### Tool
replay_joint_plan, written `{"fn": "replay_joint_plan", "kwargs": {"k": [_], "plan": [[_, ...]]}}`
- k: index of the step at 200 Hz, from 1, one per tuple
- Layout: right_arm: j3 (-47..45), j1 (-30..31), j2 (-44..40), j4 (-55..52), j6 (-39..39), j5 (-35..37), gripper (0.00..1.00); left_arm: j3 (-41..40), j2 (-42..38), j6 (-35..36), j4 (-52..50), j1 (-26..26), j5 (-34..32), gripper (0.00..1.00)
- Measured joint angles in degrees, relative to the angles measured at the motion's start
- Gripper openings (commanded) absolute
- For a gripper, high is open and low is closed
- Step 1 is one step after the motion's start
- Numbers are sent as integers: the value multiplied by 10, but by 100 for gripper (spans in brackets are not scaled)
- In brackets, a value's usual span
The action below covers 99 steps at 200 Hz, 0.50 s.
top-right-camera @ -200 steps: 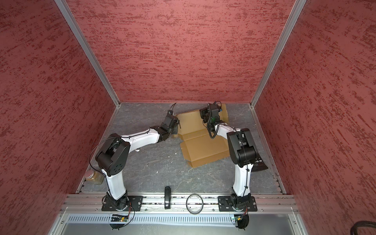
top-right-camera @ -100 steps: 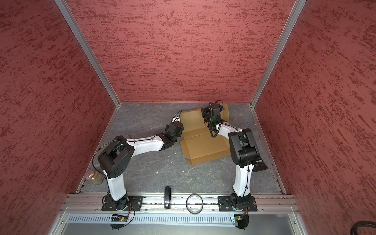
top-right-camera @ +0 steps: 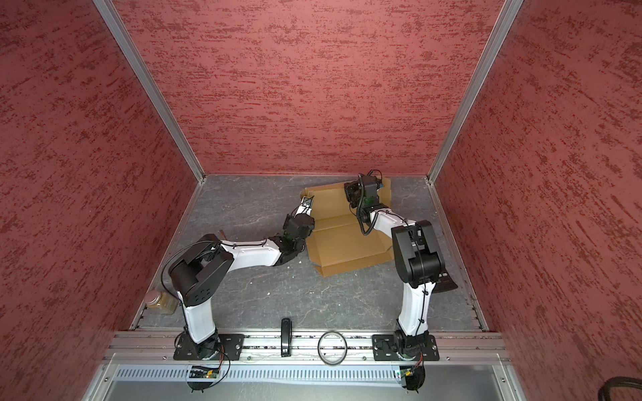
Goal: Assemble paper box
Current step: First fold the bottom flaps of a flat cardboard box at the center of the table.
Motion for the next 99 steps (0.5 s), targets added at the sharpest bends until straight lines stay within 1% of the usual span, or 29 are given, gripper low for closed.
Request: {"fn": "replay_joint_plan", "kwargs": {"k": [44, 89, 99], "plan": [[12, -3, -3, -7, -2, 0, 20, -15, 0, 43, 66, -11, -14, 3], [28, -7, -3, -20, -4, 0, 21, -20, 0, 52, 95, -12, -15, 3], [32, -7, -3, -21, -4, -1, 19, -22, 0, 52, 96, -12, -15, 3]]}}
